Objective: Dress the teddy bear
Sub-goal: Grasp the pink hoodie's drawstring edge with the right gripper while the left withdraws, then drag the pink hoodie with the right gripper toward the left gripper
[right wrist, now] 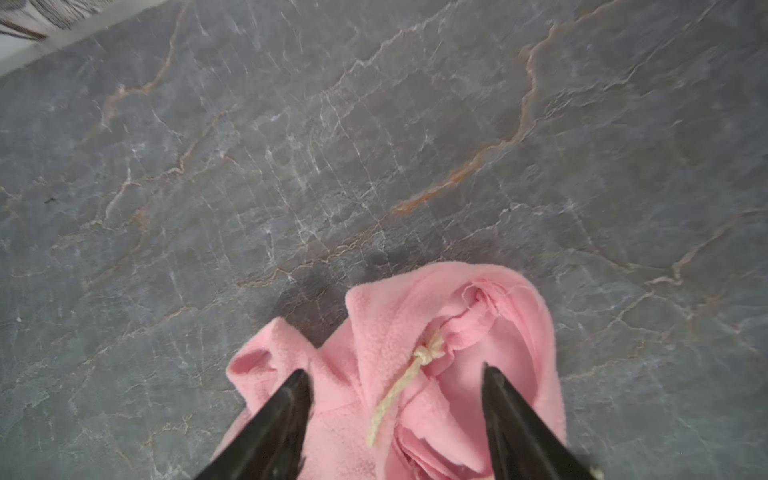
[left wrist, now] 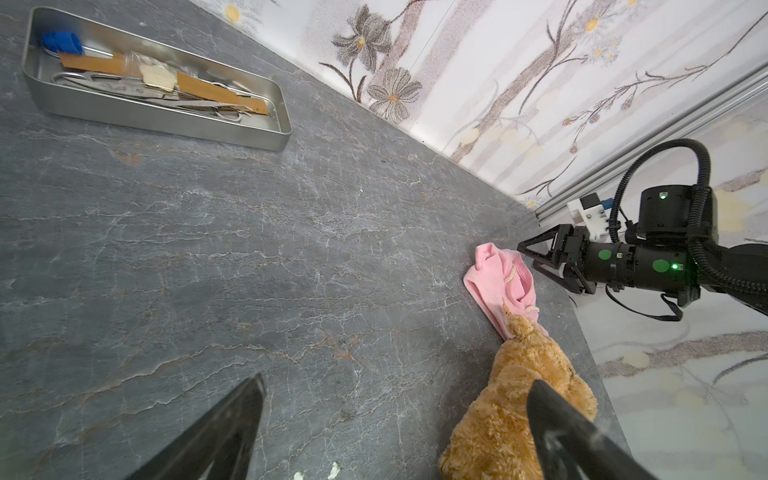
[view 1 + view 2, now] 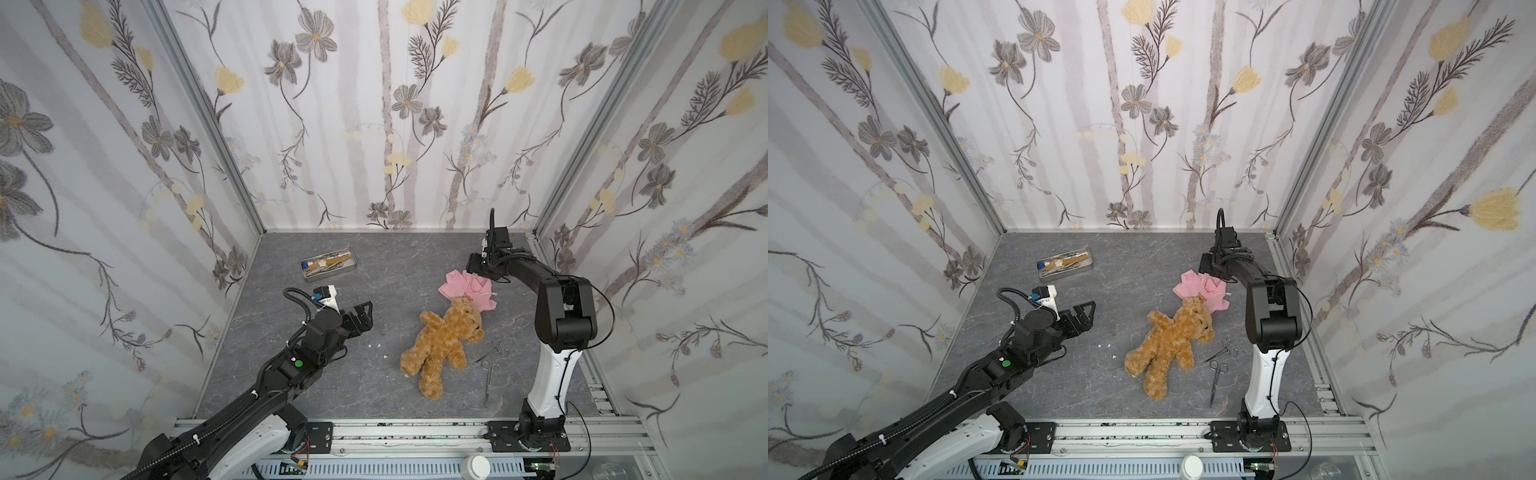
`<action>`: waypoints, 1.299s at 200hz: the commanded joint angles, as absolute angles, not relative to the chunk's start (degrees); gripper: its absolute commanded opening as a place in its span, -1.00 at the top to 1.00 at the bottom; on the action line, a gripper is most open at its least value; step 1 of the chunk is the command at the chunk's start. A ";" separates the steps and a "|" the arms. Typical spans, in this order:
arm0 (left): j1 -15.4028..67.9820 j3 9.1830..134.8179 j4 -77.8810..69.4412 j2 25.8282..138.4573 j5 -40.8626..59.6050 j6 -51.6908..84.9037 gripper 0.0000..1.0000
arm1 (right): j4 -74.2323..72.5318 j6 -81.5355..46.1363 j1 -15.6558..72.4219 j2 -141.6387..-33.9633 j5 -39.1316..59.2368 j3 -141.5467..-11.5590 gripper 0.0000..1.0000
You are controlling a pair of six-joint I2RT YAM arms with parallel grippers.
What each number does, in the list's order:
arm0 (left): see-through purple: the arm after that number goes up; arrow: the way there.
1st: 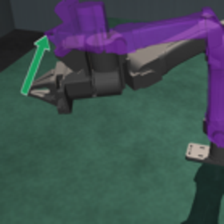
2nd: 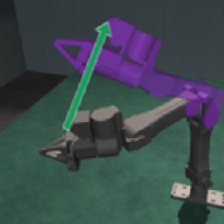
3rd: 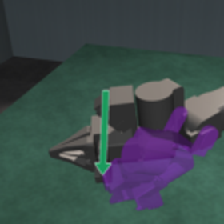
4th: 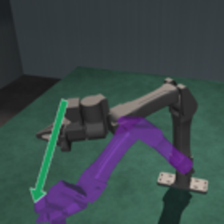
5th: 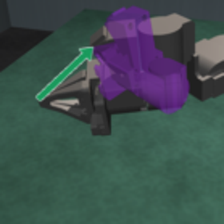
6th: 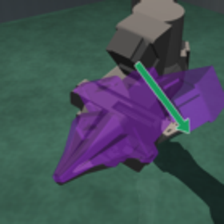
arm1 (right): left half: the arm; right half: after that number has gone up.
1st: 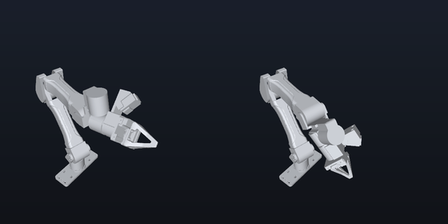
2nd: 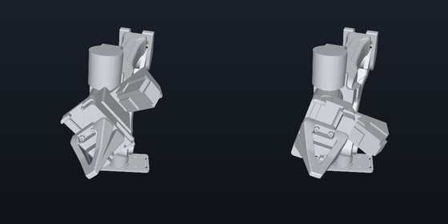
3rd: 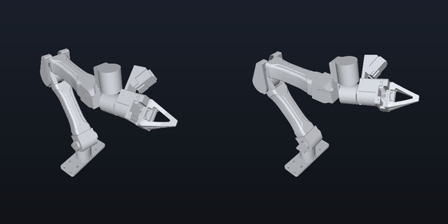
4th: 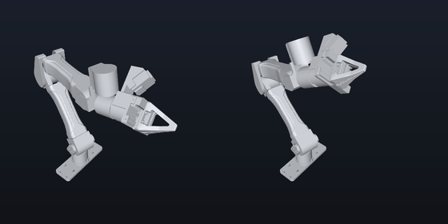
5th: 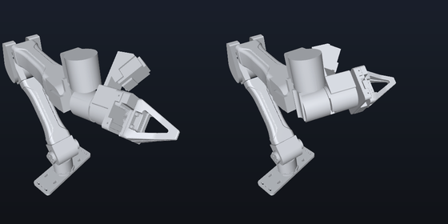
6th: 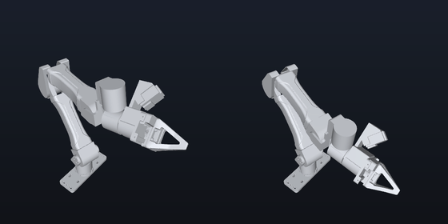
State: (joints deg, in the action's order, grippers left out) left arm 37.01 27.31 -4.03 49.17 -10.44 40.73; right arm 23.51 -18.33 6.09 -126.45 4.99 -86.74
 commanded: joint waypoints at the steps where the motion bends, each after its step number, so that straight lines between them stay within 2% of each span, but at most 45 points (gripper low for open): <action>1: 36.97 27.57 -4.35 49.10 -10.99 40.34 -1.00 | 26.20 -17.57 6.33 -127.70 7.26 -87.63 -0.23; 16: 36.88 27.33 -4.39 48.46 -10.88 40.34 -1.00 | 28.10 -17.27 6.46 -128.54 6.74 -88.24 -0.12; 73: 36.62 26.55 -4.48 47.46 -11.95 39.58 -1.00 | 35.57 -14.42 7.99 -133.92 5.09 -97.45 0.58; 115: 36.42 25.85 -4.39 47.11 -12.07 38.94 -1.00 | 30.79 -13.97 9.53 -133.08 13.76 -101.12 1.00; 206: 32.06 22.07 -1.66 42.32 -14.85 39.45 -1.00 | 28.56 -13.09 28.31 -136.64 19.98 -111.84 1.00; 260: 31.11 19.65 0.82 37.67 -16.22 40.33 -1.00 | 22.70 -19.57 38.91 -139.97 25.08 -112.37 1.00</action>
State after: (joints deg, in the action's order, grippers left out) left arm 31.24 20.43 -0.32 38.81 -14.57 39.27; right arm 28.56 -15.00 36.60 -138.28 20.97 -111.46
